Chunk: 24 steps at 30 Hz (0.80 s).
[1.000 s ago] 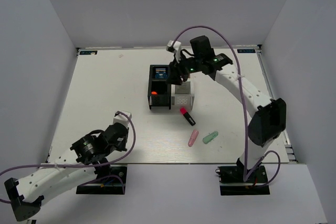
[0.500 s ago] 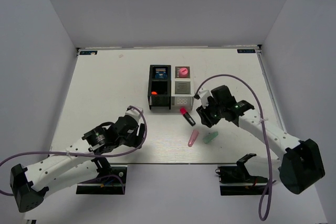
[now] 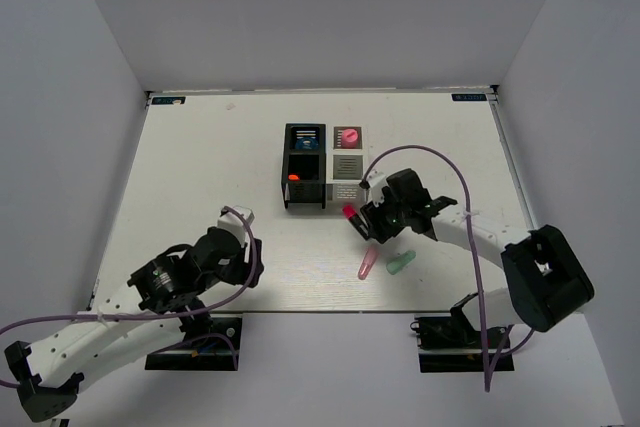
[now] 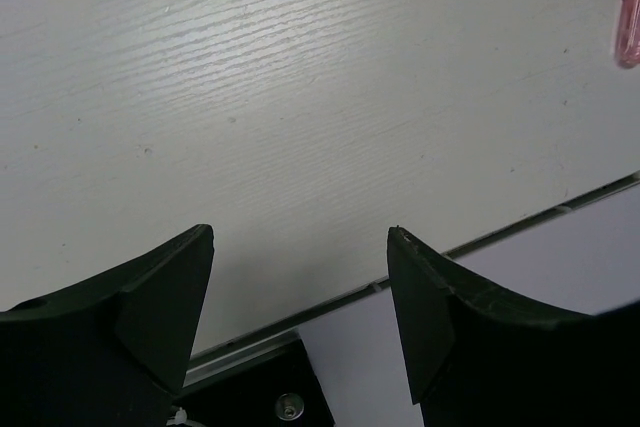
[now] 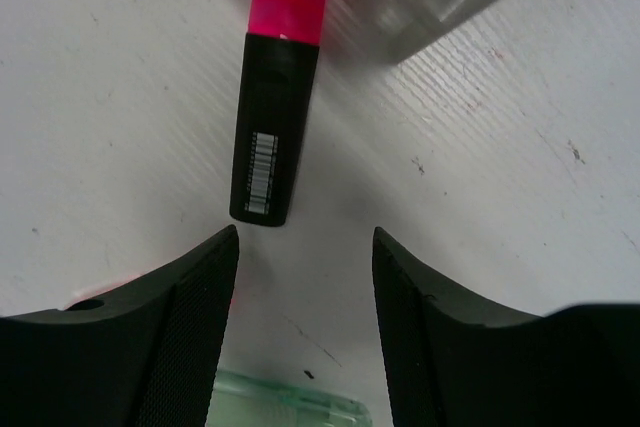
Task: Sort the stationery into containers
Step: Pick up the pen from the center of the board.
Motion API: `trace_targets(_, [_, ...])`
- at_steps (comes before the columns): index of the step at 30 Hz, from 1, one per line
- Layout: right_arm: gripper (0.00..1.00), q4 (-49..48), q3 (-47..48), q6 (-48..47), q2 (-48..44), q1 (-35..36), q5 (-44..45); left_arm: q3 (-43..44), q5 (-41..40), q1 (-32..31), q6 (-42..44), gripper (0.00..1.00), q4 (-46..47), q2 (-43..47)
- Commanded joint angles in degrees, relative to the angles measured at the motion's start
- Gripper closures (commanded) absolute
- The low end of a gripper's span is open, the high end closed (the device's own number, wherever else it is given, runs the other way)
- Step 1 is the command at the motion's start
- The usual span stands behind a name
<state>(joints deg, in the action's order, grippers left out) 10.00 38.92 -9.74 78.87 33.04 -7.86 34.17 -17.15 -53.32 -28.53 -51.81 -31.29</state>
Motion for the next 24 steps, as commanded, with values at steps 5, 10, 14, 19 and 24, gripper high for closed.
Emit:
trace_targets(5, [0.42, -7.8, 2.0, 6.1, 3.2, 2.0, 0.5, -1.1, -1.4, 0.1, -0.1, 0.19, -2.0, 1.6])
trace_targets(10, [0.42, -9.3, 1.6, 7.6, 4.4, 3.4, 2.2, -1.7, -1.4, 0.1, 0.1, 0.19, -2.2, 2.6])
trace_targets(14, [0.43, -13.0, 1.5, 9.2, 6.1, 4.4, 3.8, -2.5, -1.7, 0.1, 0.0, 0.19, -2.4, 3.8])
trace_targets(19, [0.45, -14.2, 2.1, 9.4, 8.7, 5.7, 5.8, -3.3, -1.8, 0.1, -0.3, 0.19, -2.7, 5.9])
trace_targets(24, [0.45, -14.7, 2.6, 8.2, 10.6, 6.9, 9.3, -3.9, -2.0, 0.0, -0.6, 0.19, -2.9, 6.9])
